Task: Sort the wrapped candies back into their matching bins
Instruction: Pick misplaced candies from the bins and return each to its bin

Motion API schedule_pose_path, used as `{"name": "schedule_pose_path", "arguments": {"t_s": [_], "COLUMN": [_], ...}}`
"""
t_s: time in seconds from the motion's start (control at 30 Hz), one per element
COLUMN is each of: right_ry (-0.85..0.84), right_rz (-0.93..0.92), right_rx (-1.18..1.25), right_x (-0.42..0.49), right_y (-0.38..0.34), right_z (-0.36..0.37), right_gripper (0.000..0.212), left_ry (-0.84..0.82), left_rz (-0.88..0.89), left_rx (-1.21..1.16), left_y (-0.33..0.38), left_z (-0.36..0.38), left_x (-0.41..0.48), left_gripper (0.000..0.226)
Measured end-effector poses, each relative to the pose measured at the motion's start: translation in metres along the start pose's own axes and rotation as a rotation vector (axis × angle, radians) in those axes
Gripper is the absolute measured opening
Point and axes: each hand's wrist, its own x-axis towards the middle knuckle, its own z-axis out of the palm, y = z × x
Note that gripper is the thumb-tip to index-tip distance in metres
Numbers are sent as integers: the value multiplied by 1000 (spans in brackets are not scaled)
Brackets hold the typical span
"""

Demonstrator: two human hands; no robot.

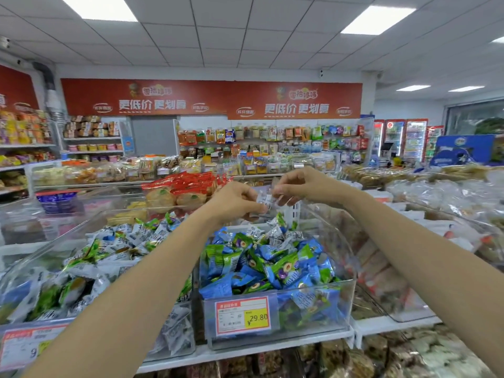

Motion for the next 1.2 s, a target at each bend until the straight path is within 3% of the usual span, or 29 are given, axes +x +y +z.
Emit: {"name": "schedule_pose_path", "arguments": {"t_s": [0.13,0.27,0.47,0.6,0.73,0.83,0.97,1.07,1.2], "right_ry": [-32,-67,-55,-85,-60,-52,-298,-559,-604], "right_rz": [51,42,-22,-8,32,34,161,411,554], "right_rx": [-318,-243,-211,-205,-185,-194,-332,-443,-431], "right_x": [-7,-15,-19,-17,-12,1,29,48,56], "right_y": [29,47,53,54,49,38,27,27,28], "right_z": [-11,-13,-15,-16,-17,-10,17,43,61], "right_gripper": [22,21,19,19,16,13,19,36,51], "left_ry": [-108,-355,-578,-446,-235,-4,102,116,154], "left_rz": [-76,-130,-198,-61,-60,-69,-110,-107,-61], "left_rx": [73,340,597,786,553,377,266,216,119], "left_y": [5,10,8,8,7,1,-12,-21,-28], "left_z": [14,45,80,82,57,24,-9,-21,-34], "left_x": [18,36,50,45,47,45,30,15,-1], "left_gripper": [12,37,50,53,17,25,37,30,20]}}
